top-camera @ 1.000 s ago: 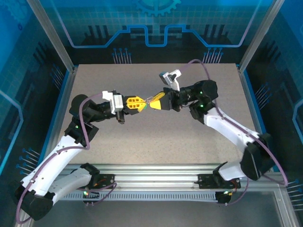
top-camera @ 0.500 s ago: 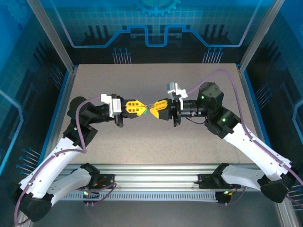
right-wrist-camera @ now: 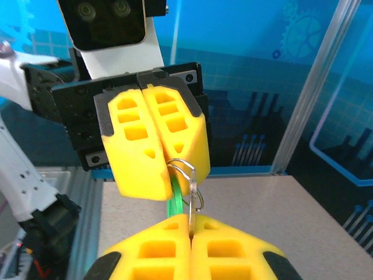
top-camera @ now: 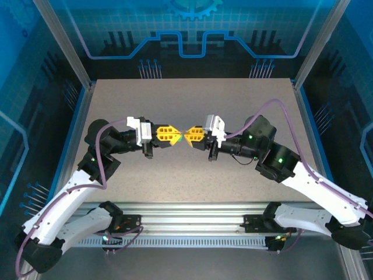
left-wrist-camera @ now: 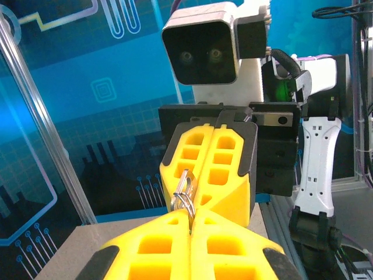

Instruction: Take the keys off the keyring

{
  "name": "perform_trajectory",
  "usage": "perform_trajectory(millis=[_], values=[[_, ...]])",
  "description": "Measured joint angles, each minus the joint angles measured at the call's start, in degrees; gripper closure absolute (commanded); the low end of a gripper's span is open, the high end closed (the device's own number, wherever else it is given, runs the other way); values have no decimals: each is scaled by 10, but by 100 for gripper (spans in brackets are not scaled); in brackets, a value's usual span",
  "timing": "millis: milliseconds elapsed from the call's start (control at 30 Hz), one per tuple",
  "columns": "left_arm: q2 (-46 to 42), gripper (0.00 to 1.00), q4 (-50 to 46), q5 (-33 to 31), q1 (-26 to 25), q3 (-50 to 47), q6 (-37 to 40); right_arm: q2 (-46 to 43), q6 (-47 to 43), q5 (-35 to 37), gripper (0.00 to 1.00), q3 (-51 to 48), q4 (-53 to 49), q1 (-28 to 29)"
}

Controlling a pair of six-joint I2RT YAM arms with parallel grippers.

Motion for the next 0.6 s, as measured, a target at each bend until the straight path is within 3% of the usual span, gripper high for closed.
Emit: perform_trajectory(millis=[367,600], values=[[-3,100,-49,3,-11,30,0,18,-174,261,100,46,-40,140],[-2,100,-77,1,-12,30,-2,8,-262,329,100,24,-32,170]])
